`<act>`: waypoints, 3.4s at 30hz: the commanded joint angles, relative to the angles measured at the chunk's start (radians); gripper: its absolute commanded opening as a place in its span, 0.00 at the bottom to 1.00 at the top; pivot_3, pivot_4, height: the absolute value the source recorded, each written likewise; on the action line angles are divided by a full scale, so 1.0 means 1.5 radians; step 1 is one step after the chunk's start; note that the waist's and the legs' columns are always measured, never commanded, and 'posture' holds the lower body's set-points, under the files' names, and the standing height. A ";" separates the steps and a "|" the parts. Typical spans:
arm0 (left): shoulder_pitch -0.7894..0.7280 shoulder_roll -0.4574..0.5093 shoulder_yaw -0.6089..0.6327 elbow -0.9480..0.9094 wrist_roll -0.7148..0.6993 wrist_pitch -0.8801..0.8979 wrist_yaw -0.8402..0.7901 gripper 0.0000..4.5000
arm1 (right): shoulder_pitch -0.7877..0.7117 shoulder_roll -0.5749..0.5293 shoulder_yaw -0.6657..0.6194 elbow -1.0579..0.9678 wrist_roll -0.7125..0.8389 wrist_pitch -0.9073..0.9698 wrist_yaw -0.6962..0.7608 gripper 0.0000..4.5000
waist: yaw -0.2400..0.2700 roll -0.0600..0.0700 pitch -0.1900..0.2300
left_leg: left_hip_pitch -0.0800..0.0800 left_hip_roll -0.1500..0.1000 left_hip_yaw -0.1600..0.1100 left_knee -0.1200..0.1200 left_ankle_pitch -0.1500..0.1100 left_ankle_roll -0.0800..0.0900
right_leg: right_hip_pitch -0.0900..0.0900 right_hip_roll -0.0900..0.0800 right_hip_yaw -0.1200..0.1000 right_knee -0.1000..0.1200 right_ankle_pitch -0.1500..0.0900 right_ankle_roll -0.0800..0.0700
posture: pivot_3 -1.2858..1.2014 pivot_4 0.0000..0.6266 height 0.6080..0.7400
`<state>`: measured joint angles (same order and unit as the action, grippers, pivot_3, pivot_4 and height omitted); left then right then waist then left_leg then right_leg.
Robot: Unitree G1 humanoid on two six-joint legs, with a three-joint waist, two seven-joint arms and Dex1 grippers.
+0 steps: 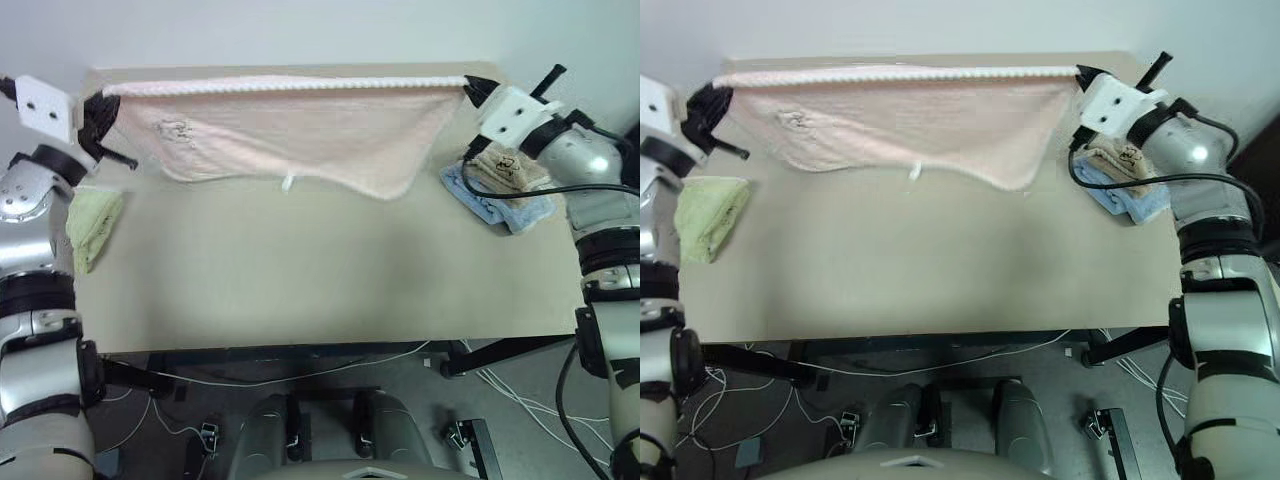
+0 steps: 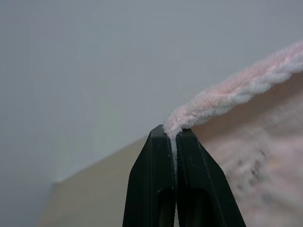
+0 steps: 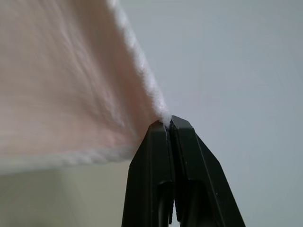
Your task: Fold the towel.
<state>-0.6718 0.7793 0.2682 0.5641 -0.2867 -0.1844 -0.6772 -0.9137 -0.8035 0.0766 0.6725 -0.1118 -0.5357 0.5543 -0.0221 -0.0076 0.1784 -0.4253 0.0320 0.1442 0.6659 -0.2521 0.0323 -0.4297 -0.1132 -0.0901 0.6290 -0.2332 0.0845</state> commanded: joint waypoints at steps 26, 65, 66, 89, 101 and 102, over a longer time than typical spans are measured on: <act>0.339 0.067 0.091 -0.247 -0.110 0.266 -0.194 0.00 | 0.174 -0.068 0.001 -0.200 0.128 0.300 0.347 0.01 | 0.004 0.001 0.000 | -0.001 -0.001 -0.004 0.001 -0.003 0.001 | -0.002 -0.004 0.000 0.000 -0.001 -0.003 | 0.52 0.24 1.00; 0.231 -0.027 0.064 -0.163 -0.025 0.096 -0.027 1.00 | 0.273 0.095 -0.224 -0.353 0.361 0.721 0.078 0.99 | 0.005 0.000 0.000 | 0.000 -0.001 -0.003 0.001 -0.002 0.002 | 0.000 -0.003 0.000 0.001 0.000 -0.001 | 0.52 0.24 1.00; 0.236 -0.033 0.057 -0.179 -0.030 0.099 -0.040 1.00 | 0.294 0.107 -0.247 -0.393 0.400 0.787 0.058 0.99 | 0.005 0.000 0.000 | 0.000 -0.001 -0.003 0.001 -0.002 0.002 | 0.000 -0.003 0.000 0.001 0.001 -0.001 | 0.52 0.24 1.00; 0.279 -0.133 -0.133 -0.369 -0.061 0.167 -0.193 1.00 | 0.269 0.466 -0.520 -0.446 0.758 1.191 -0.425 0.99 | 0.000 0.000 -0.001 | 0.000 -0.001 -0.003 0.000 -0.004 0.005 | -0.001 -0.001 0.000 0.001 0.000 -0.001 | 0.52 0.24 1.00; 0.312 -0.136 -0.127 -0.402 -0.064 0.161 -0.179 1.00 | 0.238 0.474 -0.522 -0.347 0.767 1.097 -0.476 0.63 | -0.002 0.000 -0.002 | 0.000 0.000 -0.003 0.000 -0.004 0.005 | 0.000 -0.001 0.000 0.001 0.000 -0.001 | 0.52 0.24 1.00; 0.314 -0.137 -0.126 -0.403 -0.064 0.160 -0.178 1.00 | 0.238 0.472 -0.521 -0.344 0.767 1.091 -0.476 0.56 | -0.002 0.000 -0.002 | 0.000 0.000 -0.003 0.000 -0.004 0.005 | 0.000 -0.001 0.000 0.001 0.000 -0.001 | 0.52 0.24 1.00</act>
<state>-0.2008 0.5757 0.0606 -0.0008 -0.3775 0.0729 -0.9508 -0.5586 -0.0949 -0.7128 0.1466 1.0337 1.1205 -0.1520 -0.0244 -0.0078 0.1751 -0.4256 0.0314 0.1392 0.6665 -0.2575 0.0404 -0.4304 -0.1147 -0.0900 0.6299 -0.2325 0.0829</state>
